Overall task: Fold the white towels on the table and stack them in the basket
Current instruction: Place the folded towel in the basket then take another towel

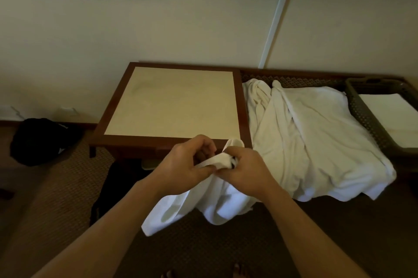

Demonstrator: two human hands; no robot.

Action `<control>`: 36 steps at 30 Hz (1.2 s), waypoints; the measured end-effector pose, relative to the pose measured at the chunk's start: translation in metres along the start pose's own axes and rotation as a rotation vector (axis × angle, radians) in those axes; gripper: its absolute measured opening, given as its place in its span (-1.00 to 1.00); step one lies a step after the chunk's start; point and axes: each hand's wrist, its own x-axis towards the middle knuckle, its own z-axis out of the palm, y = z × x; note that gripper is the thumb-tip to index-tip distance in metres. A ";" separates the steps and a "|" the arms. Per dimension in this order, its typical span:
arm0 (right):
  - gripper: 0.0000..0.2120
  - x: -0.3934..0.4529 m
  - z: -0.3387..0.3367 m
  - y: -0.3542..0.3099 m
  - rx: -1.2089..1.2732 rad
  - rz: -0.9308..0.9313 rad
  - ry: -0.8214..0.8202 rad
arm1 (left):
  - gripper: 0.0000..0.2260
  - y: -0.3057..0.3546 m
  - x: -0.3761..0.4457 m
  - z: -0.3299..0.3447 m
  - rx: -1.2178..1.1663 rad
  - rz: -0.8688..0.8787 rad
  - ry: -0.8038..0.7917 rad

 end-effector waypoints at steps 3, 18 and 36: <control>-0.87 -0.002 -0.008 -0.002 0.154 0.013 0.133 | -0.78 -0.035 -0.012 0.001 -0.026 -0.200 0.083; -0.82 -0.010 0.002 -0.005 0.015 0.005 0.100 | -0.53 -0.090 -0.039 0.031 0.282 -0.283 0.144; -0.71 -0.010 -0.048 0.035 0.187 0.316 0.813 | -0.83 -0.147 -0.075 -0.005 0.403 -0.262 0.143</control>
